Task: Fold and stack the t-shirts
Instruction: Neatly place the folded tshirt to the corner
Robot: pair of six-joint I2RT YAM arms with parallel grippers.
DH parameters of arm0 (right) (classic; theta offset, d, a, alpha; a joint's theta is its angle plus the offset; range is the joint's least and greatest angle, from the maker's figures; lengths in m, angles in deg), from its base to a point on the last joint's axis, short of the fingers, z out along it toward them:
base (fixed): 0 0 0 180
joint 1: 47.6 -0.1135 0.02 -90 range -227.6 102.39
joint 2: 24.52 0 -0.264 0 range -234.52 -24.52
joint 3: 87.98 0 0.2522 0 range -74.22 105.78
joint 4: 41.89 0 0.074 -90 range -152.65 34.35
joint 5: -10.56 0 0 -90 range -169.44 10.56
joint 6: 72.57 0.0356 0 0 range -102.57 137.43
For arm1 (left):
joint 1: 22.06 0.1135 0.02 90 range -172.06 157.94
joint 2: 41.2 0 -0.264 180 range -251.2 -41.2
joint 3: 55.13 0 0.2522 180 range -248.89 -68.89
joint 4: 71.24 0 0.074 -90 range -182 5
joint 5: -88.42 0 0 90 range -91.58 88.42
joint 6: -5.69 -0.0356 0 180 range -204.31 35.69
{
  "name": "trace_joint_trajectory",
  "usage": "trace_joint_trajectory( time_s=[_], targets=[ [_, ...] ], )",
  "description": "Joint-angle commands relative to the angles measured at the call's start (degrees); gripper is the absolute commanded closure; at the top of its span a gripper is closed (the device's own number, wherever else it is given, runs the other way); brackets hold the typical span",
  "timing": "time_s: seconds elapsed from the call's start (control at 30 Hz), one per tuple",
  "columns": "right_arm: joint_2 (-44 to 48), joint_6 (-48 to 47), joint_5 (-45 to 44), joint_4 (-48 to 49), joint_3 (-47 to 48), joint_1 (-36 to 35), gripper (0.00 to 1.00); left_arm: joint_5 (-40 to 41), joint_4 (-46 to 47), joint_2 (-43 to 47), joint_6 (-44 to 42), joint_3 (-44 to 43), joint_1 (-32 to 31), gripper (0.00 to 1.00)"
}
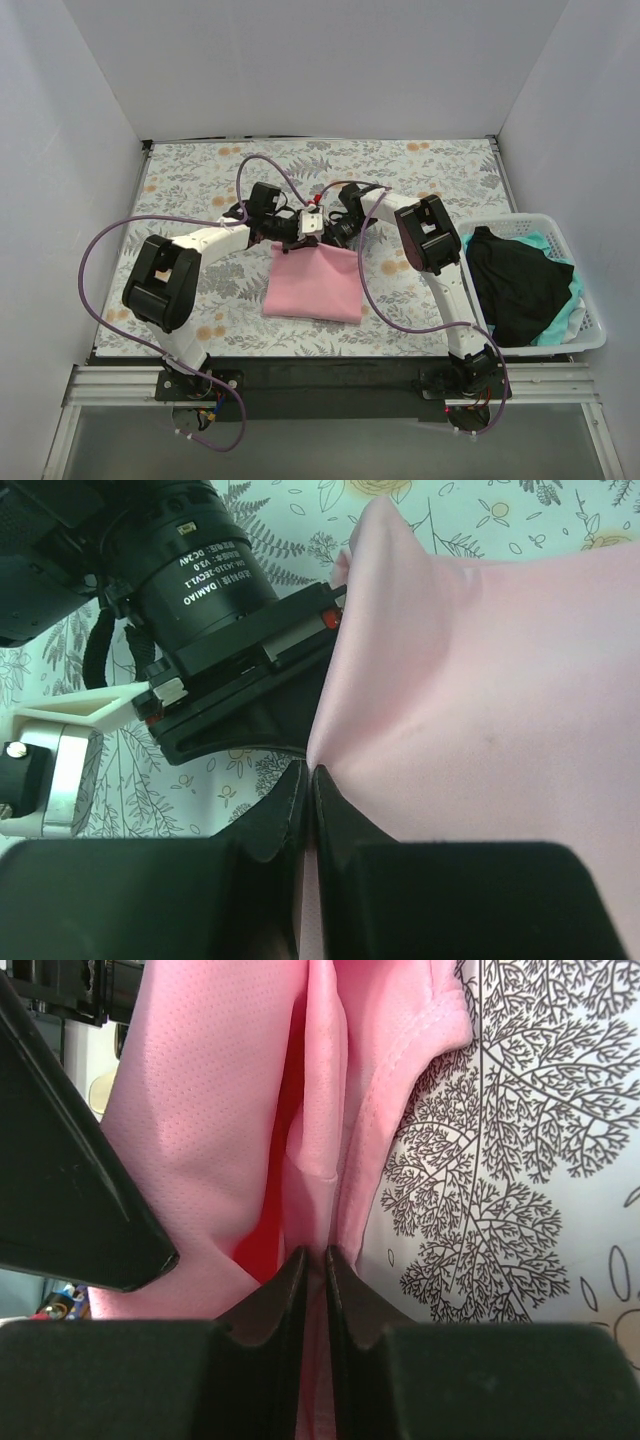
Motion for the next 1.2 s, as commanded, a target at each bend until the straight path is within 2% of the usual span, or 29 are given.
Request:
trace_joint_trajectory(
  time_s=[0.0, 0.07, 0.17, 0.33, 0.43, 0.6, 0.7, 0.87, 1.0, 1.17],
  targets=[
    [-0.63, -3.46, -8.00, -0.24, -1.38, -0.39, 0.80, -0.77, 4.07, 1.44, -0.87, 0.98, 0.38, 1.00],
    [-0.45, -3.11, -8.35, -0.24, -0.94, -0.30, 0.78, -0.68, 5.13, 2.23, -0.34, 1.86, 0.38, 0.82],
    [0.60, -2.40, -9.32, -0.42, 0.47, -0.04, 0.71, 0.63, 7.77, 4.94, 2.03, 3.27, 0.38, 0.68],
    [6.04, -2.93, -15.63, -0.86, 2.58, 0.40, 0.59, 0.55, 4.70, 11.54, 7.02, 4.06, 2.22, 0.64],
    [10.35, -5.12, -20.73, -1.30, 2.75, 0.66, 0.50, -0.06, 0.05, 14.36, 12.56, 2.84, 5.12, 0.63],
    [15.97, -10.22, -31.00, -3.84, 4.42, 1.10, 0.37, -2.87, -11.63, 15.33, 17.05, -0.41, 9.51, 0.62],
    [17.12, -11.54, -32.35, -7.78, 7.84, 3.29, 0.29, -3.40, -17.34, 12.26, 18.12, -2.87, 11.45, 0.59],
    [17.21, -14.00, -31.47, -15.18, 8.74, 6.46, 0.20, -2.44, -24.12, 0.60, 20.84, -13.94, 12.68, 0.53],
    [17.83, -14.62, -29.37, -16.59, 3.65, 6.55, 0.19, -3.75, -31.95, -7.68, 21.37, -21.94, 13.56, 0.50],
    [17.48, -16.37, -27.34, -18.96, 1.44, 6.55, 0.21, -4.46, -38.45, -12.53, 18.47, -26.87, 14.35, 0.48]
  ],
)
